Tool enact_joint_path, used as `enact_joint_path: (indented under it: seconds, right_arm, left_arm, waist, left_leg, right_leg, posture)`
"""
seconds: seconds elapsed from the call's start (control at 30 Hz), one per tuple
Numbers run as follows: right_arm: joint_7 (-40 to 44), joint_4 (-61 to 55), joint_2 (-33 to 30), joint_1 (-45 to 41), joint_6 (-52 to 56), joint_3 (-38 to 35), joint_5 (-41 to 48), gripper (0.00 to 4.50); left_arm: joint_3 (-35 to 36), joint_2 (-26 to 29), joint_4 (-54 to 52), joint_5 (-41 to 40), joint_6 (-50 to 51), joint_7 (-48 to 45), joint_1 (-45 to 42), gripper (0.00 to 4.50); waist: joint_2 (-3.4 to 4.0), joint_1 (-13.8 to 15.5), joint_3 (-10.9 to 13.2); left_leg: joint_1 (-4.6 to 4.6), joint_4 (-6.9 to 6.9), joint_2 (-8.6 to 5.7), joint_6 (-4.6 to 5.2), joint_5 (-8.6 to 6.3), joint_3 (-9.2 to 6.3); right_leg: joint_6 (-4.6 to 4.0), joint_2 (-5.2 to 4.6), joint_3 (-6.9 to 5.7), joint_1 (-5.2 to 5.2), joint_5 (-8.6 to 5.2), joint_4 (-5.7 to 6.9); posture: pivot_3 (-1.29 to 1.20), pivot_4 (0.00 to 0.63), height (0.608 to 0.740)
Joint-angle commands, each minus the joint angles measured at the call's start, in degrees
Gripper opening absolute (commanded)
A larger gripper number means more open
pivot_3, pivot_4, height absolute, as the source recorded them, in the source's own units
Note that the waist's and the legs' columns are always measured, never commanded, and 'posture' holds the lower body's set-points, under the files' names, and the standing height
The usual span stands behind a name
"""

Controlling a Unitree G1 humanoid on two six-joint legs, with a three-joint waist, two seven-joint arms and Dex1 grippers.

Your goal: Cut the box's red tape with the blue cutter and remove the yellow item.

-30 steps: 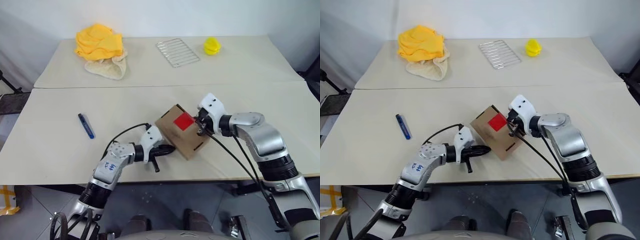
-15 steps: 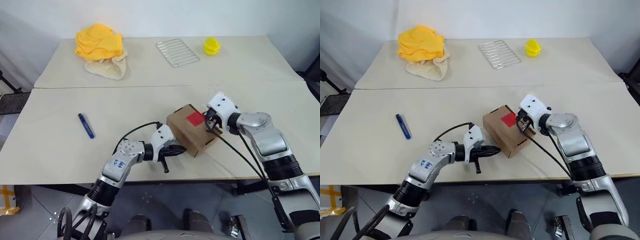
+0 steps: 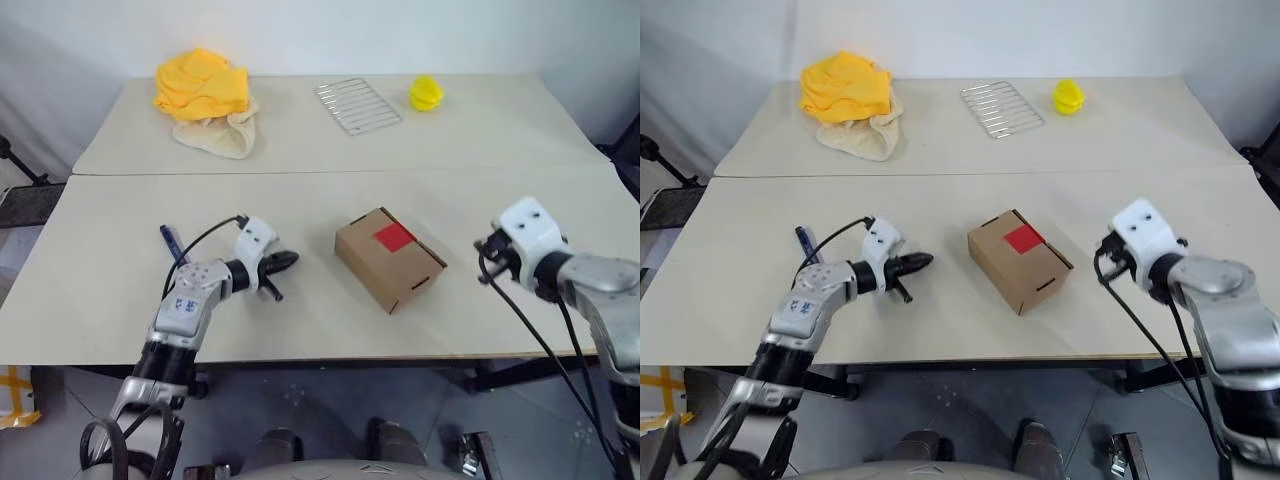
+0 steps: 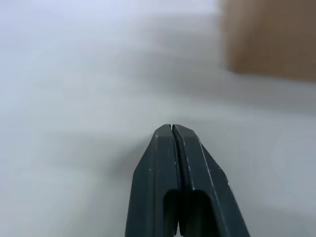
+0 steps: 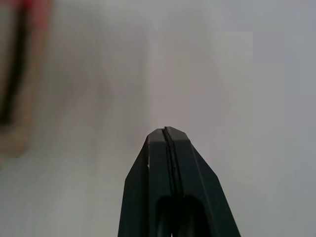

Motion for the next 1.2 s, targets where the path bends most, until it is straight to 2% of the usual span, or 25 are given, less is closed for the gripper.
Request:
enact_joint_path:
  seconds: [0.03,0.23,0.47,0.8,1.2]
  right_arm:
    - [0.2,-8.6,0.1,1.1,8.1,-1.0,4.8,0.00]
    - [-3.5,-11.2,3.2,0.6,11.4,0.9,6.9,0.00]
    - [-7.0,-11.5,5.8,-0.3,11.3,3.0,7.4,0.00]
    - [-7.7,-11.7,5.3,-1.7,13.2,3.0,8.8,0.00]
    - [-7.4,-12.3,2.8,0.1,13.6,3.3,10.4,0.00]
  left_arm:
    - [-0.3,-3.0,9.7,1.0,-9.3,-0.5,-5.8,0.03]
    - [-0.7,-7.7,23.7,1.3,-17.2,-5.2,-13.3,0.03]
    - [-2.9,-11.2,29.0,2.0,-20.2,-12.6,-15.5,0.03]
    - [-3.9,-10.3,22.0,1.8,-16.9,-17.0,-12.8,0.03]
    - [-4.0,-9.1,14.9,2.2,-12.4,-15.8,-8.6,0.03]
  waist:
    - [-0.07,0.0,0.0]
    - [-0.21,-0.2,0.1]
    - [-0.23,-0.3,0.1]
    - [-0.23,-0.2,0.1]
    - [-0.23,-0.2,0.1]
  left_leg:
    - [0.00,0.01,-0.01,0.01,0.00,0.00]
    - [-0.03,0.00,-0.04,0.02,-0.01,0.03]
    - [-0.04,-0.01,-0.05,0.03,-0.01,0.06]
    - [-0.05,0.01,-0.04,0.04,-0.02,0.05]
    - [-0.06,0.02,-0.04,0.04,-0.02,0.03]
  right_leg:
    - [0.01,0.00,0.01,0.00,0.01,0.00]
    - [0.03,0.00,0.01,-0.03,0.02,-0.04]
    - [0.04,0.00,0.01,-0.05,0.03,-0.03]
    - [0.05,0.00,0.02,-0.05,0.03,-0.02]
    - [0.05,0.00,0.02,-0.05,0.03,-0.01]
  posture:
    - [0.00,0.150,0.740]
    - [0.00,0.150,0.740]
    - [0.00,0.150,0.740]
    - [0.00,0.150,0.740]
    - [0.00,0.150,0.740]
